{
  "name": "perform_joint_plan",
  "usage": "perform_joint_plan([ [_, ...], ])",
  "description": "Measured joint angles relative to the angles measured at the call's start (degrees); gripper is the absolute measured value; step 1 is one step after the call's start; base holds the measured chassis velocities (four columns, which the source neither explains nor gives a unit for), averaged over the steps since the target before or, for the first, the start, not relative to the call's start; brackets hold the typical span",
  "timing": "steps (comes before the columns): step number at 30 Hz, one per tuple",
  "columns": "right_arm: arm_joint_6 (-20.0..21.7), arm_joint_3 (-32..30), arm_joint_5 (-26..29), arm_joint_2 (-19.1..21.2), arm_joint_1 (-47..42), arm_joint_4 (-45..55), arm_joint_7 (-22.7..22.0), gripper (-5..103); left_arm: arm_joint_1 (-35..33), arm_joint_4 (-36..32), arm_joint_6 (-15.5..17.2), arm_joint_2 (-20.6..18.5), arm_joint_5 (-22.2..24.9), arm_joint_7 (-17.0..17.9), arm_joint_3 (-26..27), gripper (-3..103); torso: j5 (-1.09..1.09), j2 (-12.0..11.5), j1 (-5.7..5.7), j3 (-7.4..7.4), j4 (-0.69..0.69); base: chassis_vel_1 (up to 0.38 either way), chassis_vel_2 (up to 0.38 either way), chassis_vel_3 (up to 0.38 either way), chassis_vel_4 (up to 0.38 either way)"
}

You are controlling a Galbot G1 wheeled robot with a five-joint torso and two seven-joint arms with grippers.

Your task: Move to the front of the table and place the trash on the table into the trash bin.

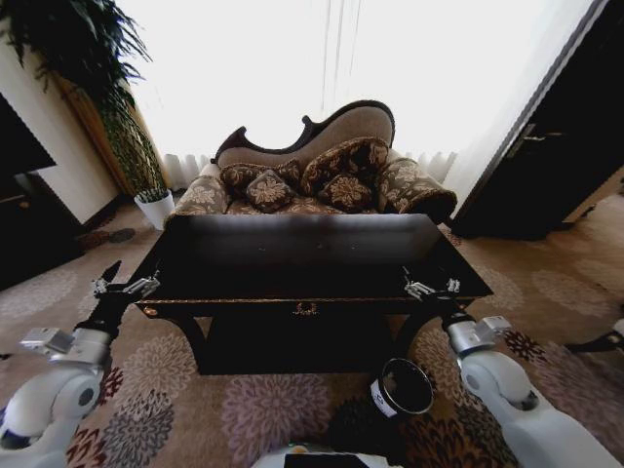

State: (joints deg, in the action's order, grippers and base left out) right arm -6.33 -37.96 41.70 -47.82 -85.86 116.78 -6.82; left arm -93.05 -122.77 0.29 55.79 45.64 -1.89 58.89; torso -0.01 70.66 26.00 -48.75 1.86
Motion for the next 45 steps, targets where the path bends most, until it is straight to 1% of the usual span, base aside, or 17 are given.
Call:
perform_joint_plan([
  [34,-0.07,-0.12,-0.05,-0.1,-0.09,0.04,0.02,100,0.0,0.0,0.0,0.0,0.0,0.0,0.0,100,0.0,0.0,0.0,0.0,0.0,0.0,0.0,0.0,0.0],
  [45,-0.12,-0.12,-0.07,-0.11,-0.09,0.05,0.05,100,0.0,0.0,0.0,0.0,0.0,0.0,0.0,100,0.0,0.0,0.02,0.0,0.0,0.086,-0.082,-0.1,0.099],
])
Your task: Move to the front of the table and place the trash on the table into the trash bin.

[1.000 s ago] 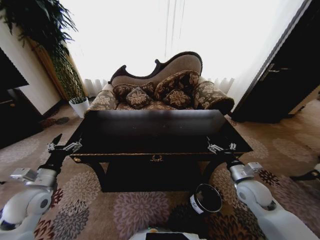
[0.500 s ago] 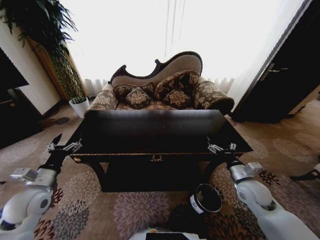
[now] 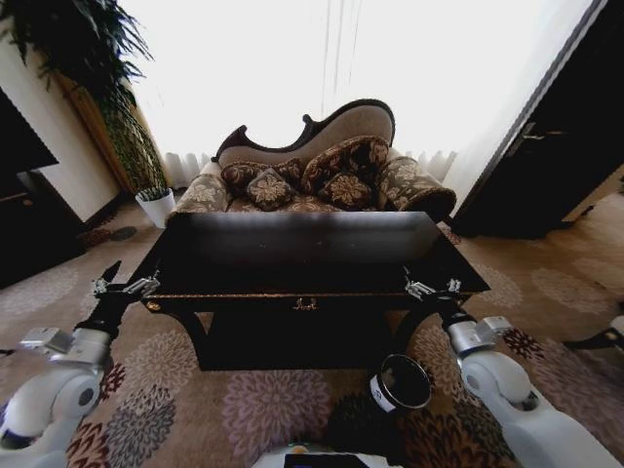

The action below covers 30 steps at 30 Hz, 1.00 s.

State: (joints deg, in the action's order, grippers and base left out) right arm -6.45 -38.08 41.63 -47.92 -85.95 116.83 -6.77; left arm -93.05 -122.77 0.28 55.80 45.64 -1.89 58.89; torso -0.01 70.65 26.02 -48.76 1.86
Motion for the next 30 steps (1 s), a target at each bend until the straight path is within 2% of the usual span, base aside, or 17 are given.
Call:
perform_joint_plan([
  [30,-0.01,0.0,0.0,0.0,-0.01,0.0,0.01,100,0.0,0.0,0.0,0.0,0.0,0.0,0.0,100,0.0,0.01,-0.02,0.0,0.0,0.14,-0.139,-0.141,0.146],
])
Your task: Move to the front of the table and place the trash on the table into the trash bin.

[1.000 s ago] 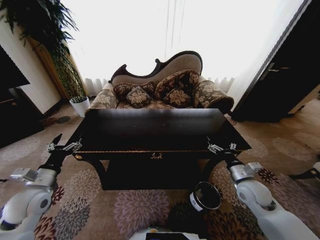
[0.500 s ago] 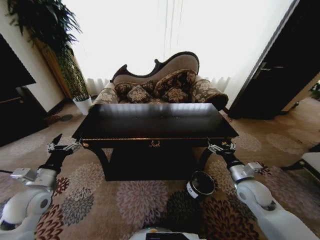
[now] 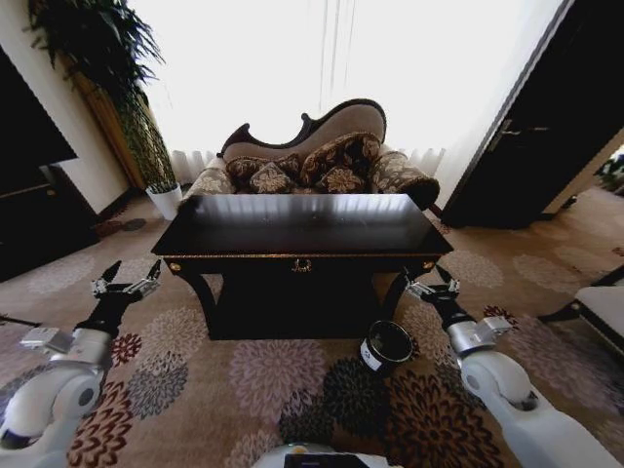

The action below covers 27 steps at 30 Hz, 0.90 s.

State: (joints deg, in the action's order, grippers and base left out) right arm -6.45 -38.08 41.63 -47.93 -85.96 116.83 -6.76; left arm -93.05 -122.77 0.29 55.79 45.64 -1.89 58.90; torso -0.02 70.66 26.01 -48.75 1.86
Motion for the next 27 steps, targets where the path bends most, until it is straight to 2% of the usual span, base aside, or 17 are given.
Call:
perform_joint_plan([
  [27,0.0,0.0,0.0,0.0,0.0,0.0,0.0,100,0.0,0.0,0.0,0.0,0.0,0.0,0.0,100,0.0,-0.01,0.0,0.0,0.0,0.136,-0.141,-0.139,0.137],
])
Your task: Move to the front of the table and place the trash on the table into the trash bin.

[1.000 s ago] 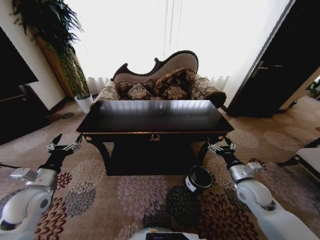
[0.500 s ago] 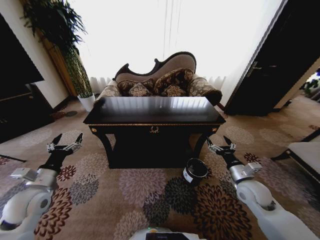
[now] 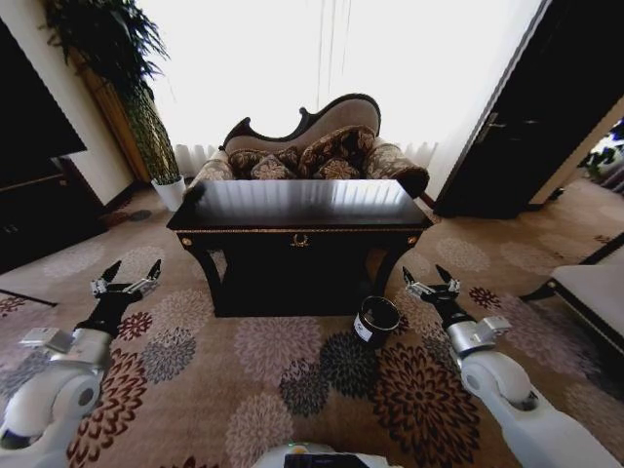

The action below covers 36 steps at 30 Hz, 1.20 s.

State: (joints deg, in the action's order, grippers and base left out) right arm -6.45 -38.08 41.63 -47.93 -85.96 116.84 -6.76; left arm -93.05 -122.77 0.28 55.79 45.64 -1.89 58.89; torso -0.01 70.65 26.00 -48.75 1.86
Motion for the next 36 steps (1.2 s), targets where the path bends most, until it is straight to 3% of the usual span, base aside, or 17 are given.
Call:
perform_joint_plan([
  [36,0.0,0.0,0.0,0.0,0.0,0.0,0.0,100,0.0,0.0,0.0,0.0,0.0,0.0,0.0,100,0.0,0.03,-0.04,0.02,0.0,0.151,-0.154,-0.144,0.153],
])
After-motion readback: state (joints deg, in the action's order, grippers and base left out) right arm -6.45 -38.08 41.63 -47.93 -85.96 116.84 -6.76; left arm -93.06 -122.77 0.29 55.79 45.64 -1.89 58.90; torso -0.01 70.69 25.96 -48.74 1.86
